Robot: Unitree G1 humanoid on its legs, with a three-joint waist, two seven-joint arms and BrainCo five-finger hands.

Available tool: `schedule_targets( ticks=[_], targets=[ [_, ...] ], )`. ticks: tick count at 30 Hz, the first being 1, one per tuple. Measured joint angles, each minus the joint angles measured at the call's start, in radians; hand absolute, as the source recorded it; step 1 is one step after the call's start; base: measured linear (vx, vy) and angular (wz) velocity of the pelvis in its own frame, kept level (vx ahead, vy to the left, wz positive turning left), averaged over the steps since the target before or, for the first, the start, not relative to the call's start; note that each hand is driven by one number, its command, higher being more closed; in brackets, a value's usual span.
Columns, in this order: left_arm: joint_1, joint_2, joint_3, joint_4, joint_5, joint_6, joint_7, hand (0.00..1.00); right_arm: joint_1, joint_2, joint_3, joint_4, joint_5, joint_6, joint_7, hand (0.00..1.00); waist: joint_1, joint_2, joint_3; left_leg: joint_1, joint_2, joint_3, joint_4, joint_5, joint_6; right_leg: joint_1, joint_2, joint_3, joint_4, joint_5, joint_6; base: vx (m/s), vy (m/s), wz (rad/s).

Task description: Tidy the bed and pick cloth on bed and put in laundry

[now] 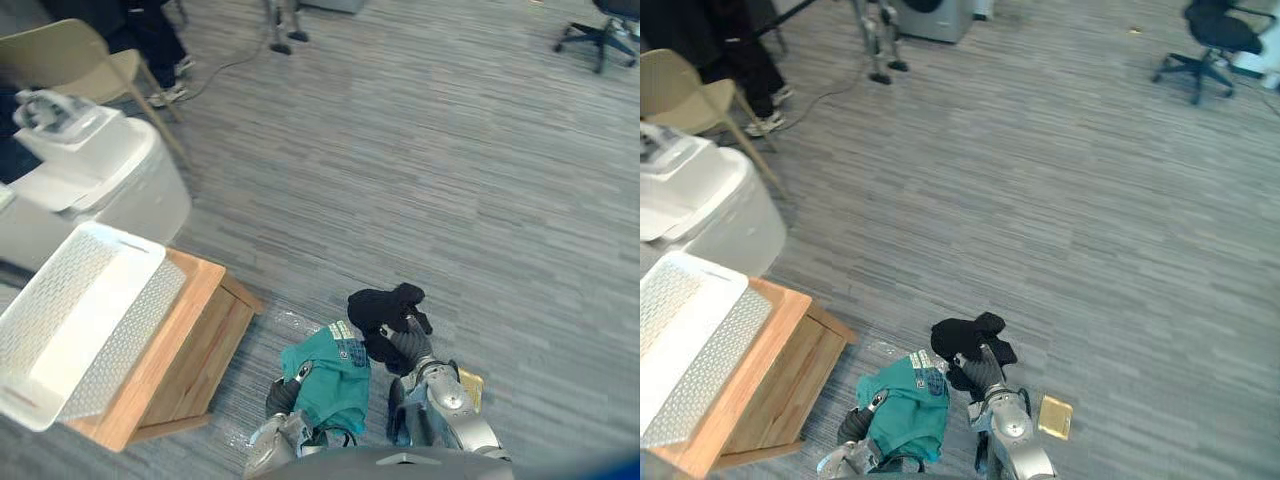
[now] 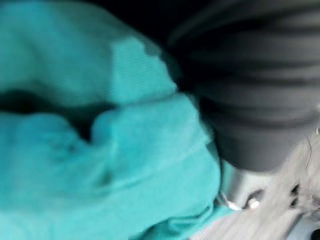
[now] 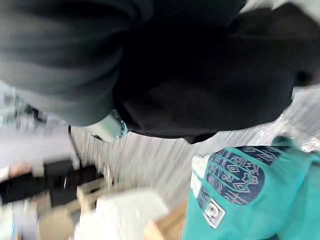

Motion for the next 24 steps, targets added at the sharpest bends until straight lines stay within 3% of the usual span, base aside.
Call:
schedule_targets(
  ticks=[2,4,6,7,8,10,11,12,13,16,17,19,20,21,22,23,24],
  targets=[
    [-0.009,0.003,-0.001,-0.006,-0.003,-0.001,-0.001,1.00,-0.020,-0.003,-0.008,0.012,-0.004,0.000,-0.008,1.00,0.004,0.000,0.004,-0.114,0.003,0.169,0.054,-0.119,0.008,0.083,-0.005,-0.023,-0.053,-0.021,-0.017,0.32,-0.097,0.35],
    [-0.018,0.003,0.000,-0.009,-0.025,0.000,0.000,1.00,-0.041,-0.004,-0.009,0.030,-0.004,0.001,-0.009,1.00,0.003,0.000,0.009,-0.164,-0.036,0.258,-0.015,-0.179,-0.004,0.129,-0.028,-0.051,-0.056,-0.039,0.010,0.28,0.037,0.41],
    [-0.024,0.002,-0.007,-0.010,-0.039,0.005,0.000,1.00,-0.041,-0.006,-0.014,0.034,-0.004,0.001,-0.009,1.00,0.002,-0.004,0.010,-0.164,-0.056,0.406,-0.194,-0.171,-0.003,0.172,-0.057,-0.095,-0.054,-0.061,0.040,0.31,0.098,0.58],
    [-0.023,-0.003,-0.011,-0.010,-0.039,0.010,-0.001,1.00,-0.039,-0.007,-0.014,0.035,-0.006,0.002,-0.010,1.00,0.000,0.005,0.005,-0.139,-0.054,0.570,-0.325,-0.107,0.075,0.198,-0.062,-0.128,-0.049,-0.088,0.071,0.32,0.116,0.68],
    [-0.026,0.000,-0.009,-0.013,-0.039,0.013,-0.001,1.00,-0.037,-0.002,-0.014,0.036,-0.006,0.006,-0.013,1.00,-0.007,-0.005,-0.001,-0.115,-0.059,0.634,-0.356,-0.118,0.097,0.209,-0.069,-0.145,-0.046,-0.105,0.082,0.33,0.116,1.18],
    [-0.030,-0.001,-0.007,-0.021,-0.038,0.017,-0.001,1.00,-0.037,-0.001,-0.043,0.035,-0.013,0.009,-0.018,1.00,-0.026,-0.053,-0.015,-0.064,-0.132,0.789,-0.503,-0.146,0.145,0.230,-0.117,-0.253,-0.041,-0.123,0.109,0.32,0.145,1.90],
    [-0.028,-0.003,-0.007,-0.017,-0.037,0.031,-0.001,1.00,-0.038,-0.003,-0.060,0.035,-0.023,0.010,-0.023,1.00,-0.027,-0.055,-0.017,-0.034,-0.179,0.786,-0.593,-0.172,0.193,0.240,-0.126,-0.303,-0.004,-0.129,0.125,0.31,0.164,1.80],
    [-0.022,-0.003,-0.006,-0.017,-0.036,0.037,-0.001,1.00,-0.039,-0.002,-0.064,0.035,-0.027,0.011,-0.024,1.00,-0.026,-0.056,-0.017,-0.010,-0.210,0.758,-0.648,-0.181,0.214,0.237,-0.134,-0.314,0.047,-0.139,0.138,0.37,0.184,1.83],
    [-0.021,0.006,-0.003,-0.011,-0.017,0.051,-0.001,1.00,-0.037,0.002,-0.070,0.036,-0.036,0.012,-0.023,1.00,-0.031,-0.067,-0.019,0.051,-0.277,0.688,-0.746,-0.147,0.222,0.193,-0.199,-0.312,0.276,-0.147,0.147,0.28,0.103,1.35],
    [-0.012,0.027,-0.005,-0.012,0.013,0.052,-0.001,1.00,-0.042,0.016,-0.069,0.029,-0.045,0.011,-0.011,1.00,-0.057,-0.052,-0.027,0.123,-0.300,0.560,-0.802,-0.137,0.220,0.010,-0.263,-0.197,0.713,-0.150,0.125,0.44,0.034,1.45],
    [-0.009,0.041,-0.005,-0.012,0.028,0.051,-0.001,1.00,-0.029,0.020,-0.070,0.018,-0.046,0.009,-0.008,1.00,-0.061,-0.053,-0.029,0.149,-0.301,0.504,-0.811,-0.134,0.216,-0.044,-0.263,-0.161,0.759,-0.170,0.127,0.41,-0.056,1.46],
    [-0.003,0.053,-0.005,-0.012,0.059,0.049,-0.001,1.00,-0.013,0.029,-0.070,-0.002,-0.046,0.005,-0.006,1.00,-0.074,-0.053,-0.045,0.153,-0.303,0.410,-0.817,-0.131,0.210,-0.119,-0.237,-0.083,0.685,-0.196,0.090,0.38,-0.122,1.53],
    [-0.005,0.056,-0.004,-0.009,0.075,0.048,-0.002,1.00,-0.004,0.035,-0.074,-0.018,-0.044,0.003,-0.006,1.00,-0.094,-0.055,-0.046,0.149,-0.303,0.336,-0.817,-0.125,0.201,-0.163,-0.192,0.008,0.598,-0.204,0.082,0.35,-0.169,1.69],
    [-0.007,0.056,-0.004,-0.008,0.082,0.048,-0.002,1.00,0.003,0.035,-0.077,-0.027,-0.044,0.000,-0.006,1.00,-0.102,-0.050,-0.044,0.148,-0.303,0.298,-0.817,-0.122,0.196,-0.183,-0.166,0.070,0.552,-0.211,0.092,0.31,-0.220,1.78],
    [-0.013,0.055,-0.002,0.004,0.093,0.045,-0.002,1.00,0.007,0.034,-0.085,-0.029,-0.044,-0.004,-0.007,1.00,-0.112,-0.057,-0.047,0.149,-0.303,0.234,-0.816,-0.118,0.163,-0.215,-0.117,0.199,0.457,-0.211,0.106,0.30,-0.262,1.75],
    [-0.022,0.060,0.001,0.024,0.098,0.042,-0.001,1.00,0.010,0.040,-0.090,-0.029,-0.044,-0.004,-0.012,1.00,-0.111,-0.064,-0.050,0.154,-0.314,0.189,-0.809,-0.125,0.116,-0.212,-0.099,0.297,0.321,-0.167,0.144,0.30,-0.273,1.76],
    [-0.021,0.067,0.004,0.026,0.098,0.042,-0.001,1.00,0.015,0.043,-0.089,-0.030,-0.044,-0.006,-0.014,1.00,-0.111,-0.082,-0.057,0.155,-0.331,0.172,-0.799,-0.133,0.102,-0.205,-0.112,0.329,0.236,-0.086,0.148,0.36,-0.334,1.51]
  ],
)
